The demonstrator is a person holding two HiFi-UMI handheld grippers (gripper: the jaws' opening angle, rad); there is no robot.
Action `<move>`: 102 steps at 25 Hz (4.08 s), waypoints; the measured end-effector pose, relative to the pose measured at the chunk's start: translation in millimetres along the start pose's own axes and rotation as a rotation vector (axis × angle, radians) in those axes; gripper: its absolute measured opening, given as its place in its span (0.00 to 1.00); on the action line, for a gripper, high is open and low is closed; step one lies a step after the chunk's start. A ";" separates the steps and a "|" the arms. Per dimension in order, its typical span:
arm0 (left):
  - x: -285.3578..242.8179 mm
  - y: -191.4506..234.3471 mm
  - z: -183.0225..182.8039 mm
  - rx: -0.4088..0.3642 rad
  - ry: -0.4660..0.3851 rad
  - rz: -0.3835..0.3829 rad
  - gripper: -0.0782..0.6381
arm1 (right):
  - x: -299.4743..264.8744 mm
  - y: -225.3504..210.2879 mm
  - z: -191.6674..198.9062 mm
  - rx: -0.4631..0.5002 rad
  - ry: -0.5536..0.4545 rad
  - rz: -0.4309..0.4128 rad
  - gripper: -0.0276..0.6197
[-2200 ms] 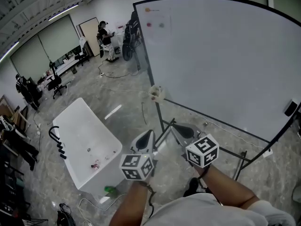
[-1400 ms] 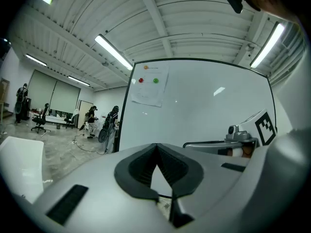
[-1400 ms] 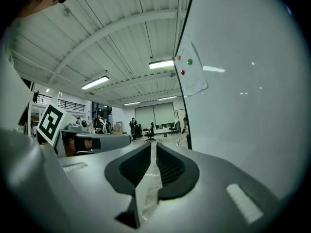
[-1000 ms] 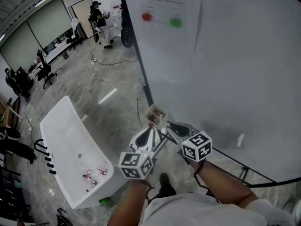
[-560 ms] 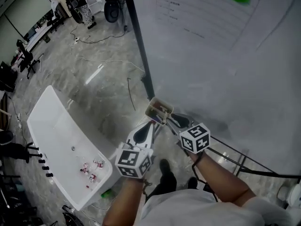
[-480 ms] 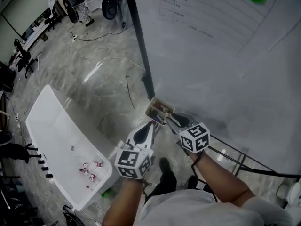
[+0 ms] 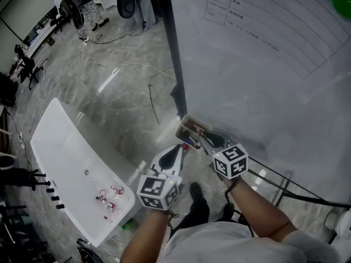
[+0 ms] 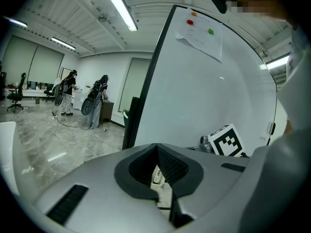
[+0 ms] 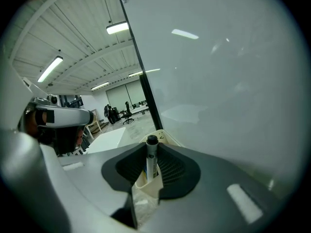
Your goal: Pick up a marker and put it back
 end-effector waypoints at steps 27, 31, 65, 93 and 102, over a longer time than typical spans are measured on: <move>56.1 -97.9 -138.2 -0.145 -0.233 0.185 0.12 | 171.3 62.1 -209.3 0.226 -0.396 0.058 0.15; 61.0 -105.2 -145.1 -0.171 -0.237 0.198 0.12 | 176.0 65.2 -218.0 0.236 -0.404 0.067 0.15; -3.1 -10.2 -43.9 -0.070 -0.065 0.147 0.12 | 19.4 17.1 -46.7 0.161 -0.087 0.011 0.15; 51.0 -61.3 -75.7 -0.129 -0.157 0.164 0.12 | 78.3 40.9 -100.5 0.190 -0.134 0.022 0.09; 85.2 -88.6 -124.9 -0.189 -0.221 0.206 0.12 | 121.8 71.9 -185.3 0.204 -0.269 -0.034 0.05</move>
Point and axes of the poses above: the fingertips, and each gripper's own axes: x backward along the fingers, y to its left, z out of its underside, the point moved 6 cm from there along x, backward along the fingers, and after that the axes turned 12 degrees about x, right-handed, at the moved point
